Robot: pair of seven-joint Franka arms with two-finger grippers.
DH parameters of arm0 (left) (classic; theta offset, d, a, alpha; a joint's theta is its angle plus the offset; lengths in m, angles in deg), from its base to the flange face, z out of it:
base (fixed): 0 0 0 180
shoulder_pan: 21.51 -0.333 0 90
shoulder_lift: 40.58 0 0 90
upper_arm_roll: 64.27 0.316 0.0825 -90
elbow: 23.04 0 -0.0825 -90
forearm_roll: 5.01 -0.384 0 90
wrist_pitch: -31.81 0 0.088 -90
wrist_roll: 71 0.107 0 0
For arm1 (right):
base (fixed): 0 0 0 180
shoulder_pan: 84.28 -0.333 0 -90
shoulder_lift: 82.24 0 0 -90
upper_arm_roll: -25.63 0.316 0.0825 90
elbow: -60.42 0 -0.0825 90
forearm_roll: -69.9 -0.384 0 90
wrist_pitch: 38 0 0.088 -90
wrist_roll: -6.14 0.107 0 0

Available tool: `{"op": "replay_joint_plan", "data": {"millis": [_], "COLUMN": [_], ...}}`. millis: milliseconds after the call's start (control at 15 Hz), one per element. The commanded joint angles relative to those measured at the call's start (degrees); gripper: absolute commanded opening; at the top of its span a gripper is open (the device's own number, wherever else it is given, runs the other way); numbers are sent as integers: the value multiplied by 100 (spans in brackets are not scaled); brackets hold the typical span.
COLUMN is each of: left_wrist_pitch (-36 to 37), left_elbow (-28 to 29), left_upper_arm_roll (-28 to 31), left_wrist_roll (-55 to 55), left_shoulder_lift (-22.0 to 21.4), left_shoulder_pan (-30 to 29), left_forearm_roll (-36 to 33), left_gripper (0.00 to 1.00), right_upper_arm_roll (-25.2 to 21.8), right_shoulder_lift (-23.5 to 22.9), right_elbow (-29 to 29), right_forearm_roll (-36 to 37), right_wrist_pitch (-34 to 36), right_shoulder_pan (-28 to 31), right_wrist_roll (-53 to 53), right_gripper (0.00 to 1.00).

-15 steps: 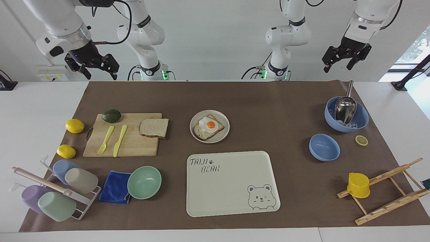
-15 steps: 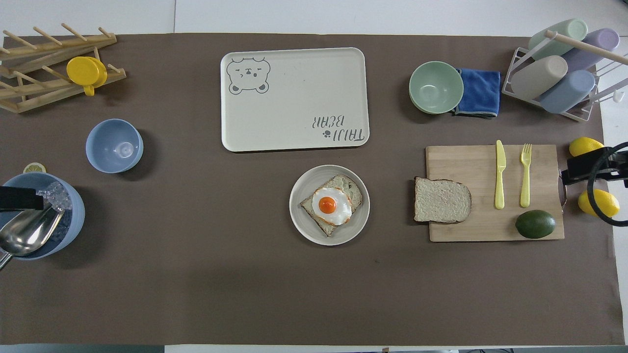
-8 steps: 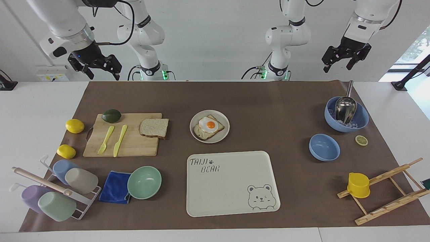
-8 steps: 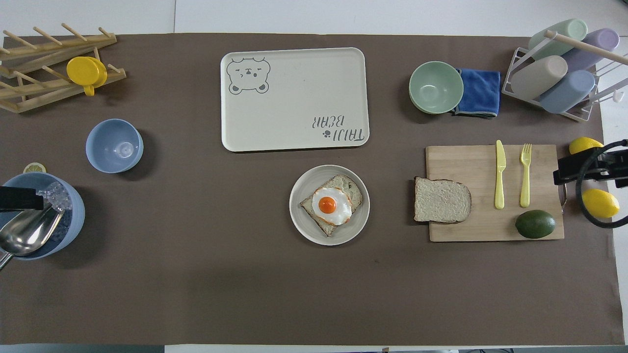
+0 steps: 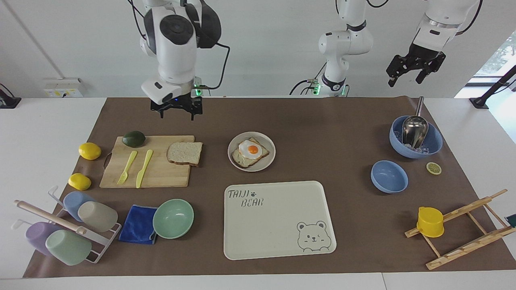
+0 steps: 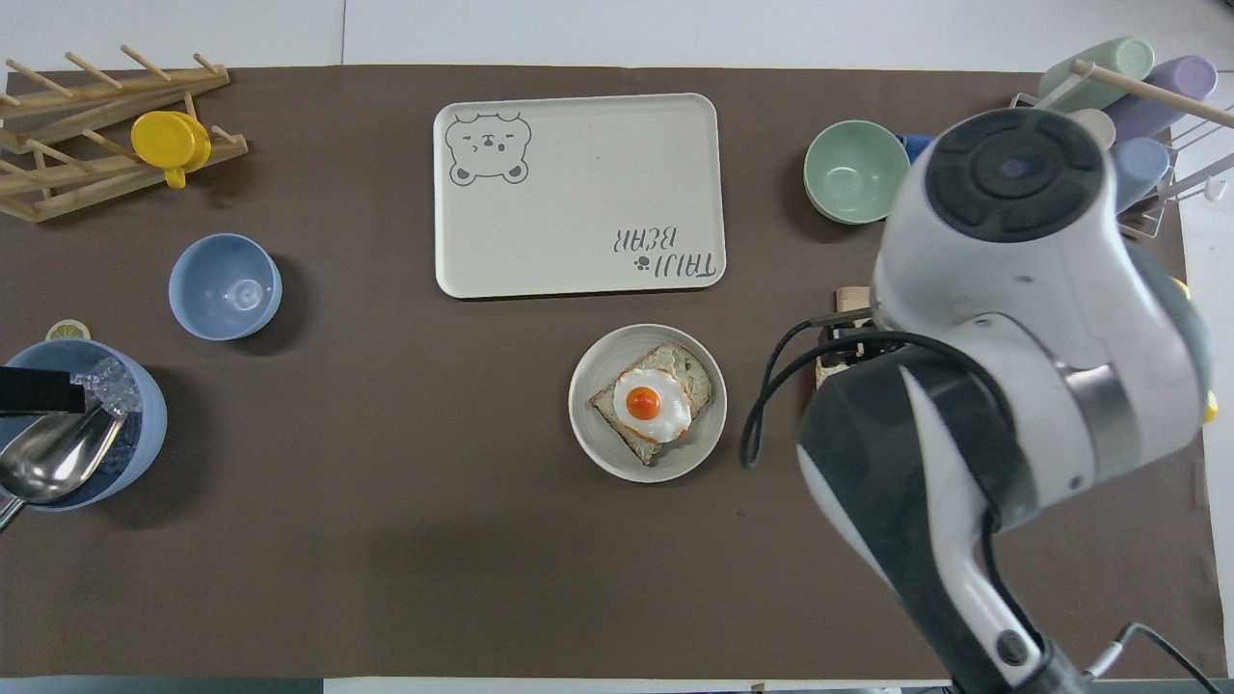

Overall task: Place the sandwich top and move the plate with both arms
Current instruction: 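Reach the right gripper to the bread slice on the cutting board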

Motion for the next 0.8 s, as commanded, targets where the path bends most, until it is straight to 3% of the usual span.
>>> {"op": "replay_joint_plan", "data": {"millis": [0, 133, 267, 733], "left_wrist_pitch": [94, 103, 94, 94], "left_elbow": [-36, -36, -36, -36], "left_upper_arm_roll": [10, 10, 10, 2], "left_wrist_roll": [48, 48, 48, 48], "left_shoulder_lift": [-67, -67, -67, -67], "left_shoulder_pan": [4, 4, 4, 13], "left_forearm_roll": [30, 30, 30, 30], "left_gripper": [100, 100, 100, 100], "right_upper_arm_roll": [-21, -21, -21, -30], "right_shoulder_lift": [-584, -1120, -1376, -1070], "right_elbow": [91, 90, -84, -1499], "right_forearm_roll": [396, 607, 625, 898], "right_wrist_pitch": [-214, -407, -871, -1927], "right_shoulder_pan": [-413, -686, -591, -335], "right_wrist_roll": [600, 1266, 1524, 1761], "right_gripper": [100, 100, 100, 100]}}
